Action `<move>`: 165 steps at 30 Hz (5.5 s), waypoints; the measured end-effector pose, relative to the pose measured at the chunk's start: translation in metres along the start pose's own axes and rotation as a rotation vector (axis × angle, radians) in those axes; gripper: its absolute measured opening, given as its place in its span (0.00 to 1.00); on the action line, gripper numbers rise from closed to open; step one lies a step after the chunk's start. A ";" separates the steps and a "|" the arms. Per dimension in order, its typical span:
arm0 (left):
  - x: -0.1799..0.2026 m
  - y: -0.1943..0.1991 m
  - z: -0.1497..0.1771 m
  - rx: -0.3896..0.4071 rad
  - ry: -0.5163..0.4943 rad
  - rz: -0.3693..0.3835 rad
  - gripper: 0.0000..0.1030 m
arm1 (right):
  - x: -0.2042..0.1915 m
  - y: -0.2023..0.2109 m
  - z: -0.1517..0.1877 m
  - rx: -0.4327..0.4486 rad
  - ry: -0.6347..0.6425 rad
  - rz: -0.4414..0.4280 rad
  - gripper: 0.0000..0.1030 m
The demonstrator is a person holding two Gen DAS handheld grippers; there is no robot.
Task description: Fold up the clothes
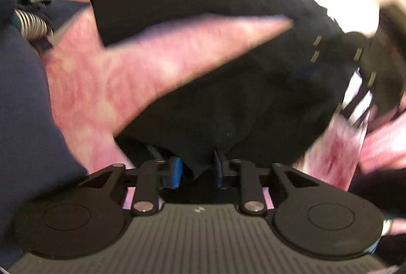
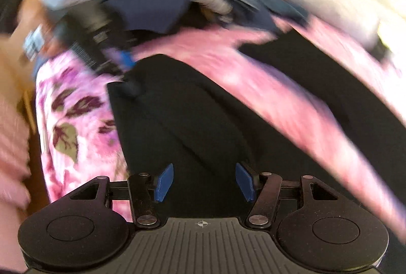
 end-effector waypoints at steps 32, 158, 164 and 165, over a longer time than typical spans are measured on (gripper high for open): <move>0.007 0.062 0.010 -0.014 0.183 0.194 0.08 | -0.002 0.011 0.005 -0.015 -0.010 -0.132 0.56; 0.053 0.047 0.135 -0.010 0.424 0.198 0.17 | 0.004 -0.058 -0.071 -0.025 -0.200 -0.332 0.56; 0.069 0.048 0.148 0.003 0.375 0.137 0.17 | -0.020 -0.092 -0.087 -0.086 0.056 -0.439 0.56; 0.070 0.048 0.148 0.008 0.367 0.129 0.17 | -0.029 -0.090 -0.086 -0.090 0.122 -0.472 0.56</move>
Point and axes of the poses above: each gripper's, at about its wrist camera, not at the fingertips, and y roughly against the way its jaws point, x to its right, z to its underside, the point moved 4 cm from there along -y, roughly the way its jaws point, and after that the axes turned 7 degrees about z, right-handed, at the moved point
